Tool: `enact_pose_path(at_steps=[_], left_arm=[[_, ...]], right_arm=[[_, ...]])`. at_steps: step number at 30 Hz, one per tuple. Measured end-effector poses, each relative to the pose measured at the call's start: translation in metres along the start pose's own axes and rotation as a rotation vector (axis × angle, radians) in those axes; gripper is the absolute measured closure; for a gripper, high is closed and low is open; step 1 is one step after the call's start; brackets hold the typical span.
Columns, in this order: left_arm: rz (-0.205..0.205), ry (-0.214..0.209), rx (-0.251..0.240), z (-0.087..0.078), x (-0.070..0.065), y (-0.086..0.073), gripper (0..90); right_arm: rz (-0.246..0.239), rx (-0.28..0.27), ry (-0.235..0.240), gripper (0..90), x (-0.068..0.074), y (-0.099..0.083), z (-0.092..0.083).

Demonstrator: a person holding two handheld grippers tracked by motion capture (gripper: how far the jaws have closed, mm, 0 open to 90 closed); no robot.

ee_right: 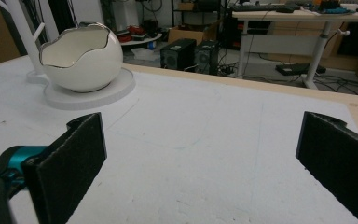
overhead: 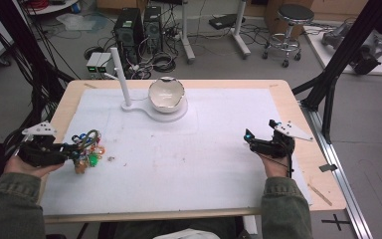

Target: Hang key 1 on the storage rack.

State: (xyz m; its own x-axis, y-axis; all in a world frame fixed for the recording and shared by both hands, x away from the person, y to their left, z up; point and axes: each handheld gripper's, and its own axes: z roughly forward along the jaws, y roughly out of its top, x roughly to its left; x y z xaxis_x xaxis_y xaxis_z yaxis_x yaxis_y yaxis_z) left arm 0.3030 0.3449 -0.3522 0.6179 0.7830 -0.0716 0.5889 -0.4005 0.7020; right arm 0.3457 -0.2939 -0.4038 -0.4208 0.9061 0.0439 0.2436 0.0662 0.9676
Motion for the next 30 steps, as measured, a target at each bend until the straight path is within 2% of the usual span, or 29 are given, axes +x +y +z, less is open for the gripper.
enact_pose_path(at_steps=[5,12,15,24,28,30], left_arm=[[-0.002,0.018,0.003,0.001,0.006,0.016,71.6],[-0.048,0.024,-0.073,-0.004,0.019,0.031,71.6],[-0.044,0.030,-0.071,-0.006,0.023,0.036,71.6],[-0.032,0.066,-0.088,-0.015,0.038,0.066,71.6],[-0.050,0.081,-0.112,-0.014,0.046,0.078,71.7],[-0.049,0.082,-0.109,-0.013,0.048,0.081,71.6]], right_arm=[[-0.002,-0.007,-0.001,0.6,-0.001,0.000,-0.001],[-0.003,-0.004,-0.002,0.7,-0.002,-0.001,-0.001],[-0.005,-0.004,-0.004,0.6,-0.002,-0.001,-0.001],[-0.005,-0.003,-0.001,0.7,0.000,-0.001,-0.001],[-0.002,-0.008,-0.003,0.7,-0.001,-0.001,-0.002],[-0.005,-0.008,-0.003,0.7,-0.001,0.000,-0.002]])
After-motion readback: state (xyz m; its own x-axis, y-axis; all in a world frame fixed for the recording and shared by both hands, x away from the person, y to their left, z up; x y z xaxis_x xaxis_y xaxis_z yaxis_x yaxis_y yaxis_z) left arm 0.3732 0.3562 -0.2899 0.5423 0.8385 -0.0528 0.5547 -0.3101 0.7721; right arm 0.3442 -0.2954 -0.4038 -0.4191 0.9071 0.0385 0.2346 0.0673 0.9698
